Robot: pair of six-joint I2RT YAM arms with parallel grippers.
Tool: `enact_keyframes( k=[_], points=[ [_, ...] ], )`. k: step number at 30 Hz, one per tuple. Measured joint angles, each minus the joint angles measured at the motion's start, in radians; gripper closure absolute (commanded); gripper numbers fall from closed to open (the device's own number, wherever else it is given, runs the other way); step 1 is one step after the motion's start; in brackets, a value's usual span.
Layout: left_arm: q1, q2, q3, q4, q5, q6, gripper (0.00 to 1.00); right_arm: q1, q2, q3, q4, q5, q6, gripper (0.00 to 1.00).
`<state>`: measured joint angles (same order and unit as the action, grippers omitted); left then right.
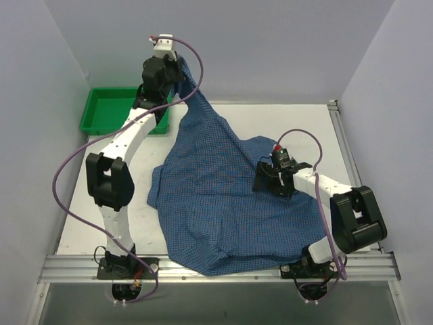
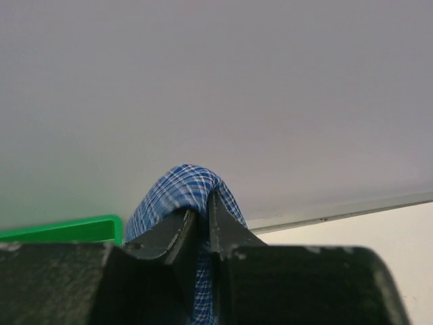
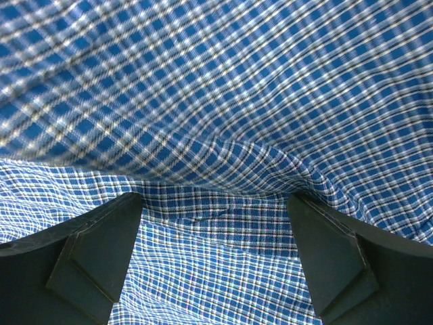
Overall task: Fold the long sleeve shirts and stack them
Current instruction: Flatten the shirt out
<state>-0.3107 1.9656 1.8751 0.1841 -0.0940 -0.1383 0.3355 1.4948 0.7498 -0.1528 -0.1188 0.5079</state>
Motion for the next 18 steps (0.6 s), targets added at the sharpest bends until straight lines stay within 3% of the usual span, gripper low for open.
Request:
enact_keyframes(
  k=[1, 2, 7, 9, 12, 15, 18],
  points=[
    [-0.001, 0.02, 0.018, 0.002, 0.005, 0.013, 0.7, 0.0, 0.0, 0.0, 0.0, 0.0, 0.0, 0.05],
    [-0.002, 0.042, 0.034, 0.001, 0.008, 0.023, 0.46, 0.0, -0.001, 0.0, -0.002, 0.001, -0.001, 0.05],
    [-0.013, 0.142, 0.08, -0.036, -0.014, 0.037, 0.09, 0.0, -0.028, 0.002, -0.057, 0.008, -0.016, 0.05],
    [-0.016, 0.158, 0.082, -0.112, -0.057, 0.015, 0.03, -0.005, -0.053, 0.019, -0.106, 0.011, -0.032, 0.05],
    [-0.012, 0.156, 0.094, -0.26, -0.101, -0.019, 0.03, -0.042, -0.102, 0.081, -0.16, 0.006, -0.055, 0.09],
    [-0.005, 0.122, 0.09, -0.401, -0.137, -0.058, 0.03, -0.137, -0.137, 0.177, -0.178, -0.013, -0.071, 0.19],
    [0.0, -0.008, -0.038, -0.504, -0.153, -0.098, 0.02, -0.223, -0.129, 0.272, -0.181, -0.017, -0.083, 0.33]
  ],
)
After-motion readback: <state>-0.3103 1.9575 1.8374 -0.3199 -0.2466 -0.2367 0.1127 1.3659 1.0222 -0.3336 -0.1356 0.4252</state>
